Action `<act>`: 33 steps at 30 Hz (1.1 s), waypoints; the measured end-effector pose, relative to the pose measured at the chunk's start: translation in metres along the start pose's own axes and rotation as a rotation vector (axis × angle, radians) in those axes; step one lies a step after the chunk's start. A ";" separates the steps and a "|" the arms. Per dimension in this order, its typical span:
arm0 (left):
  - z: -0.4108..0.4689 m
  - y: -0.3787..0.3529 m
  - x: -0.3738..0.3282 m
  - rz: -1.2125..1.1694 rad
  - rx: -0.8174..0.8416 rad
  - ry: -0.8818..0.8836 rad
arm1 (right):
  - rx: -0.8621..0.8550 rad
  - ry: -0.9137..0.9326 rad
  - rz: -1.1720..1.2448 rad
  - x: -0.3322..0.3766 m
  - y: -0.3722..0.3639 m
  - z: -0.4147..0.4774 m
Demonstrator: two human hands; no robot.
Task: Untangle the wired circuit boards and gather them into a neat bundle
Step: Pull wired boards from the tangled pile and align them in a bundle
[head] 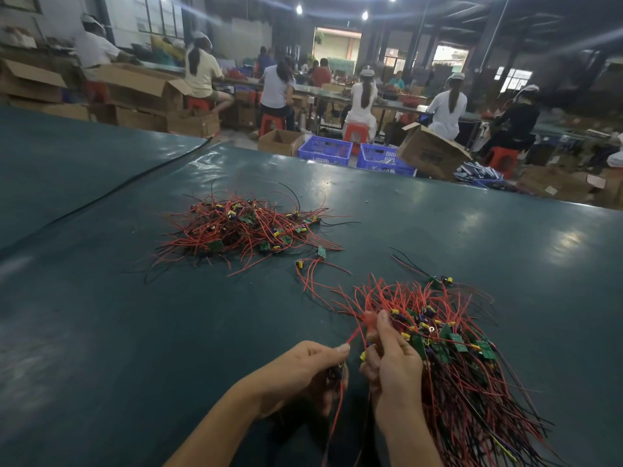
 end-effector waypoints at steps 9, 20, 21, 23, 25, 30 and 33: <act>0.002 0.003 0.004 -0.015 -0.073 -0.029 | 0.169 -0.009 -0.176 -0.006 -0.017 -0.011; -0.001 -0.002 -0.001 0.010 0.020 0.019 | -0.068 0.021 0.083 0.007 0.015 0.004; 0.000 0.000 -0.001 0.010 -0.021 -0.005 | -0.049 0.013 0.072 0.005 0.014 0.004; 0.004 0.005 0.001 -0.014 -0.135 -0.065 | 0.007 0.011 -0.010 0.003 0.011 0.002; 0.010 0.011 0.003 -0.053 -0.252 -0.131 | 0.077 0.090 -0.192 0.001 0.005 -0.002; 0.011 0.014 0.001 -0.011 -0.320 -0.319 | 0.220 0.335 -0.476 -0.003 -0.006 -0.014; 0.012 0.015 0.004 0.069 -0.346 -0.351 | 0.154 0.468 -0.619 0.001 -0.003 -0.015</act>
Point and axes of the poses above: each hand's wrist, its own z-axis towards the middle knuckle, its own y-axis out of the back of the hand, x = y × z, the point moved 3 cm from there along z, towards the middle knuckle, and after that the axes turned 8 degrees about -z, right-handed, at the moved point
